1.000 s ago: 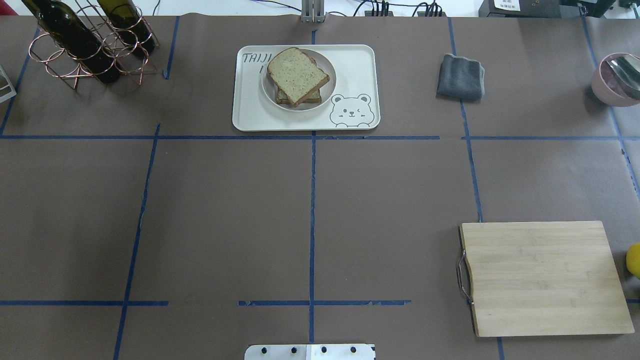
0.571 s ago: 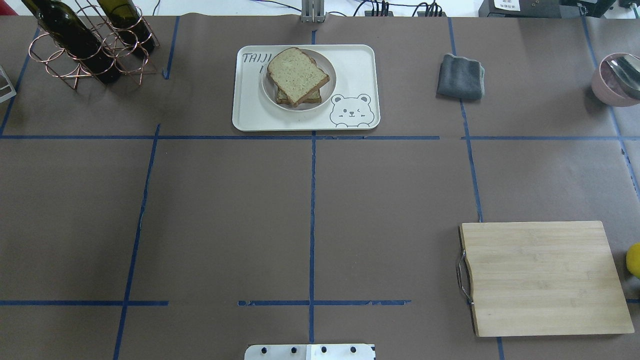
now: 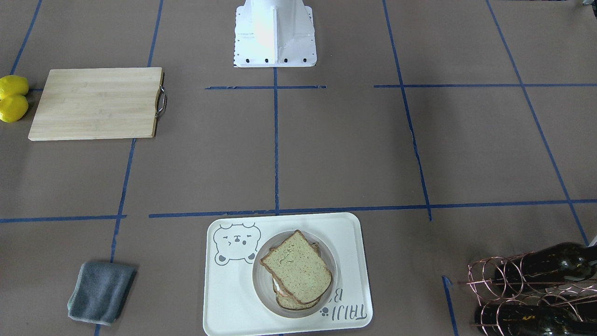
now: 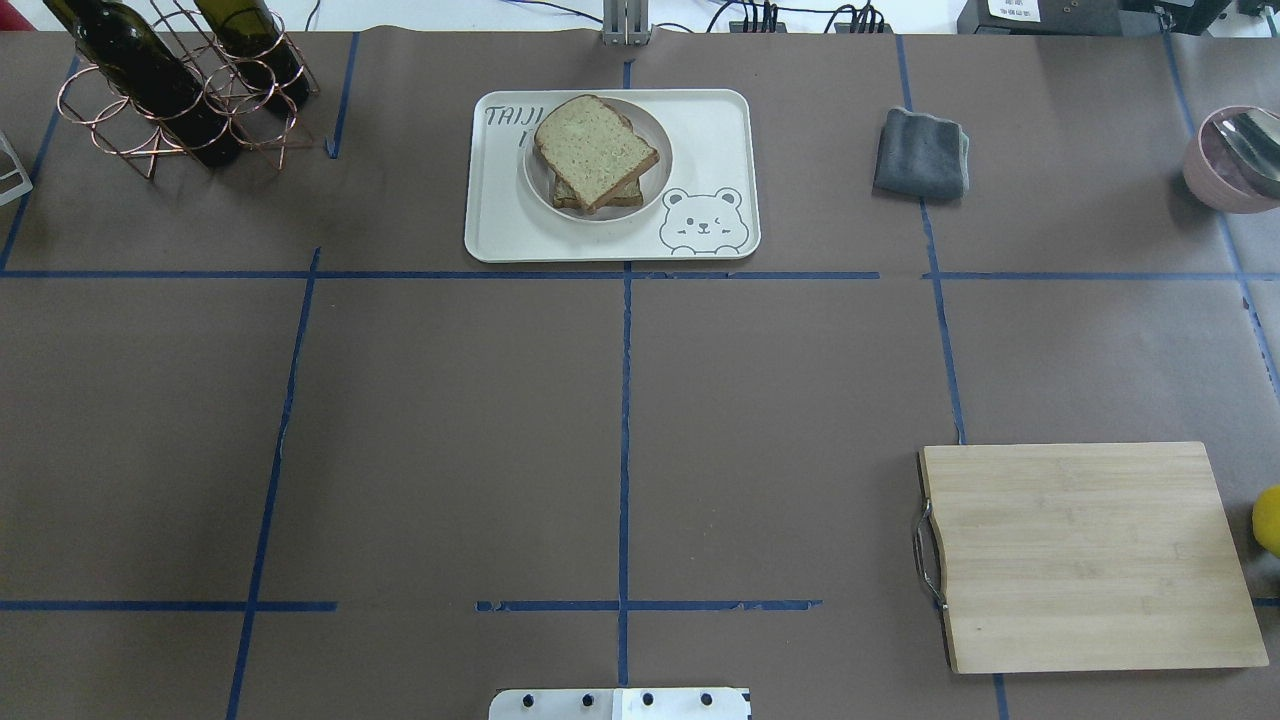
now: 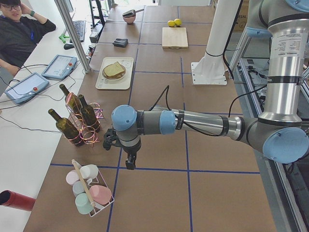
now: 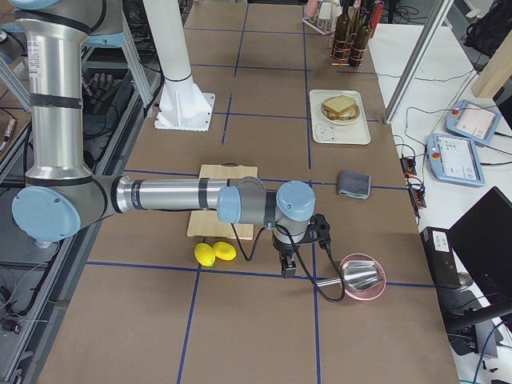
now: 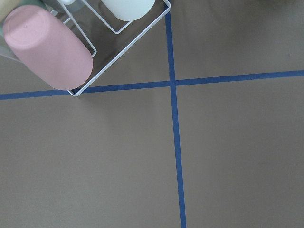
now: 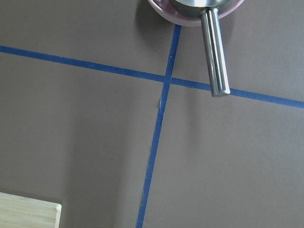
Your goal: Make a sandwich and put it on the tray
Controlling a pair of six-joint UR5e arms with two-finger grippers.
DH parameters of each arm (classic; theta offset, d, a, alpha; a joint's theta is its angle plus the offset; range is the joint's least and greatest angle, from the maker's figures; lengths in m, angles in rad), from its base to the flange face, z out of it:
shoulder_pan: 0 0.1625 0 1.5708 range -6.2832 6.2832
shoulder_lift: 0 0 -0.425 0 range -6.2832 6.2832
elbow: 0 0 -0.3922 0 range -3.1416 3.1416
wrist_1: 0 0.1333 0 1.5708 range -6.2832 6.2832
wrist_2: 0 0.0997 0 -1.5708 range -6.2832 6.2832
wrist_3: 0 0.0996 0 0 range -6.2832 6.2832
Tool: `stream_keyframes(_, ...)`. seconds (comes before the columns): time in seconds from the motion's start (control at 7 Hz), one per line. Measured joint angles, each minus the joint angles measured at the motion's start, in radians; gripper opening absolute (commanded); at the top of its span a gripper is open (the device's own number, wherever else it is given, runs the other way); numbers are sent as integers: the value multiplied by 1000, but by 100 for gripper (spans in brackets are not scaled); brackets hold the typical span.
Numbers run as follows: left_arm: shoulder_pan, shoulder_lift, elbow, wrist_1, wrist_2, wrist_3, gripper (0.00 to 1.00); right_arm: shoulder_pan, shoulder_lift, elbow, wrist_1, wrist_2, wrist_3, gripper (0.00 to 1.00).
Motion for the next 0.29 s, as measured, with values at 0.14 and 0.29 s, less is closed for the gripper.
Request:
stream_keyframes(0.14,0,2,-7,2,0,1,100,3,0,4,0,-1,-1,100)
stream_keyframes(0.29,0,2,-9,4,1,2,100,4,1,5,0,-1,-1,100)
